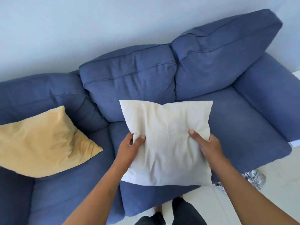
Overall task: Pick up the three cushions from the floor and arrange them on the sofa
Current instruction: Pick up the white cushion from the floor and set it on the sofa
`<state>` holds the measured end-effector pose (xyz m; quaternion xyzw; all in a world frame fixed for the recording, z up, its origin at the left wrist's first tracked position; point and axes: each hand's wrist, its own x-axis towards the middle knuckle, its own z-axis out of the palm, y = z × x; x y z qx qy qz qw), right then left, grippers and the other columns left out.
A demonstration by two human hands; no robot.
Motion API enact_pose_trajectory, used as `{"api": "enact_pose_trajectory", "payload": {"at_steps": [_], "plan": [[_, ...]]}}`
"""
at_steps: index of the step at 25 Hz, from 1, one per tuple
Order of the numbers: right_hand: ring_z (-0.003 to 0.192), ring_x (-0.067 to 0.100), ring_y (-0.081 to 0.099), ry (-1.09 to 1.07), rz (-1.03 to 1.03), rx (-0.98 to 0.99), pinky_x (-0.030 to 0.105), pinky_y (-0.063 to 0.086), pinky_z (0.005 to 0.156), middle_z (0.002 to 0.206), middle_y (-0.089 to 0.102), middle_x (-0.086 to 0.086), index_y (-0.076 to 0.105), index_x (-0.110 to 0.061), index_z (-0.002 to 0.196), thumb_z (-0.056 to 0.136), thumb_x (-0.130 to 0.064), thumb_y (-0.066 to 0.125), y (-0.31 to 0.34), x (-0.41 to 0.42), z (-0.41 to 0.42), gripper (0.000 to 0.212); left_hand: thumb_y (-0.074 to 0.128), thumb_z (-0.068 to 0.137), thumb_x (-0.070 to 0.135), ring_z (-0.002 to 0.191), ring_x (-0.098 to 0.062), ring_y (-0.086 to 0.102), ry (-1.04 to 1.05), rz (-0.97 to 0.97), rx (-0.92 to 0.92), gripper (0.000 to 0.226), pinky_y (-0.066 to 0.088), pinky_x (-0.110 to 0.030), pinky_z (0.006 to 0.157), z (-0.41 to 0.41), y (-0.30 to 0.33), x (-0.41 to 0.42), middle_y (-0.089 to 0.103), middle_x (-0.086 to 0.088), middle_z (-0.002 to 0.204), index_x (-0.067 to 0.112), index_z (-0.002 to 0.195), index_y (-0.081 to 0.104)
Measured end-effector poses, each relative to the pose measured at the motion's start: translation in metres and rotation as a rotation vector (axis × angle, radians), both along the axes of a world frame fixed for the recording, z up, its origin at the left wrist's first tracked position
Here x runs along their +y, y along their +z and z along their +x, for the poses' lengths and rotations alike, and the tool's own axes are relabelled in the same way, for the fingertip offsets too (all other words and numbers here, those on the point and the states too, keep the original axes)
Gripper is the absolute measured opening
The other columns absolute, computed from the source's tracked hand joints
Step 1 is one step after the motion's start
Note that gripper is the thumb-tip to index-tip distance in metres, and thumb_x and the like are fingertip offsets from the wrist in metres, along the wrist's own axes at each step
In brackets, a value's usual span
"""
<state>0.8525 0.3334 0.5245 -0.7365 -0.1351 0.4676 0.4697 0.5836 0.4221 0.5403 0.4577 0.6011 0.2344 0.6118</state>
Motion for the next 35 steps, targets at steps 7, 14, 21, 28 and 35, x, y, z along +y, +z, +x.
{"api": "enact_pose_trajectory", "payload": {"at_steps": [7,14,21,28,35], "plan": [[0.100,0.017,0.079,0.293,-0.013,0.058,0.045,0.061,0.097,0.104,0.083,-0.010,0.075,-0.028,0.114,0.081,-0.038,0.089,-0.035,0.090,0.008,0.037,0.074,0.095,0.022,0.111,-0.023,0.075,0.263,-0.087,0.052,0.024,0.060,-0.040,0.095,-0.010,-0.036,0.027,0.080,0.005,0.115,0.027,0.119,0.072],[0.090,0.003,0.078,0.313,0.068,0.008,0.024,0.063,0.078,0.099,0.081,-0.011,0.069,-0.029,0.110,0.082,-0.011,0.087,-0.068,0.180,0.014,0.038,0.078,0.088,0.016,0.116,-0.020,0.070,0.376,0.029,0.083,0.046,0.057,-0.047,0.103,0.001,-0.080,0.097,0.075,0.007,0.121,0.032,0.128,0.062],[0.109,0.019,0.064,0.448,-0.196,-0.131,0.037,0.055,0.092,0.127,0.064,-0.006,0.058,-0.018,0.131,0.075,-0.032,0.087,-0.158,0.244,0.020,0.065,0.082,0.084,0.024,0.121,-0.016,0.068,0.246,-0.085,0.175,0.066,0.055,-0.035,0.102,-0.005,-0.156,0.164,0.071,0.007,0.131,0.027,0.143,0.054],[0.100,0.016,0.071,0.269,-0.067,-0.185,0.034,0.059,0.092,0.109,0.074,-0.003,0.061,-0.017,0.120,0.078,-0.021,0.082,-0.152,0.288,0.032,0.047,0.077,0.089,0.023,0.091,-0.012,0.064,0.470,-0.045,0.215,0.049,0.050,-0.025,0.076,-0.021,-0.157,0.220,0.066,0.002,0.108,0.009,0.132,0.055],[0.078,0.010,0.064,0.261,0.040,-0.193,0.028,0.052,0.073,0.088,0.070,-0.006,0.069,-0.017,0.091,0.086,-0.025,0.080,-0.134,0.335,0.044,0.015,0.076,0.087,0.035,0.102,-0.021,0.076,0.374,0.047,0.299,0.030,0.065,-0.046,0.089,-0.015,-0.132,0.252,0.077,0.000,0.110,0.021,0.113,0.072]]}}
